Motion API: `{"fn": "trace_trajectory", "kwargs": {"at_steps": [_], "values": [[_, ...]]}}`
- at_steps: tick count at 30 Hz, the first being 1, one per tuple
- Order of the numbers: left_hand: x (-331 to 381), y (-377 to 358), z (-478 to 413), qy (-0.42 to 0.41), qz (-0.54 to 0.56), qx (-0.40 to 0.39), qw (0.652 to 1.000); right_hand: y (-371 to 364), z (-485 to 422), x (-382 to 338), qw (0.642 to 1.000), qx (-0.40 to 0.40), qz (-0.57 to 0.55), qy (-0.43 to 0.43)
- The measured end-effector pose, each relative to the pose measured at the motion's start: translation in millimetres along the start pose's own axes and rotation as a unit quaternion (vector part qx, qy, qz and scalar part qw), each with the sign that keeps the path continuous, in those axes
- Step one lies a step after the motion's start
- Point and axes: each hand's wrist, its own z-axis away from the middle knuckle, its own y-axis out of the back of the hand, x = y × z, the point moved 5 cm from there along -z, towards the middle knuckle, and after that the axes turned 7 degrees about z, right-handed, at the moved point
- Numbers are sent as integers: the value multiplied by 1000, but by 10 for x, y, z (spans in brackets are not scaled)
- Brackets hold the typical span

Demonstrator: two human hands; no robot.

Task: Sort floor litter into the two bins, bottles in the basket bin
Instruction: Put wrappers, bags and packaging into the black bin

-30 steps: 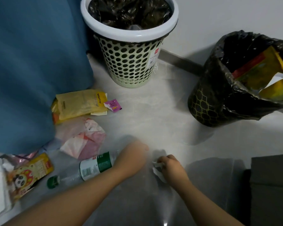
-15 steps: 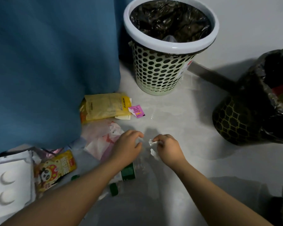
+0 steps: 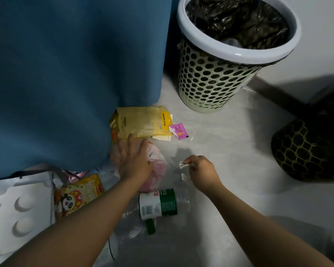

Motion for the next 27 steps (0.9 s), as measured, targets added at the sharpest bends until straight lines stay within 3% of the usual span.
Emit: {"fn": "trace_trajectory", "kwargs": {"at_steps": [6, 12, 19, 23, 27], "values": [[-87, -166, -107, 18, 55, -68, 996, -52, 25, 37, 1000, -2, 6, -13], [10, -114, -7, -50, 36, -9, 998, -56, 83, 87, 999, -7, -19, -43], [284, -29, 88, -110, 157, -2, 981, 111, 139, 178, 990, 9, -107, -90], [581, 68, 218, -158, 240, -15, 958, 247, 190, 371, 954, 53, -250, -160], [886, 199, 319, -174, 332, -33, 926, 472, 275, 449, 879, 114, -427, -178]]}}
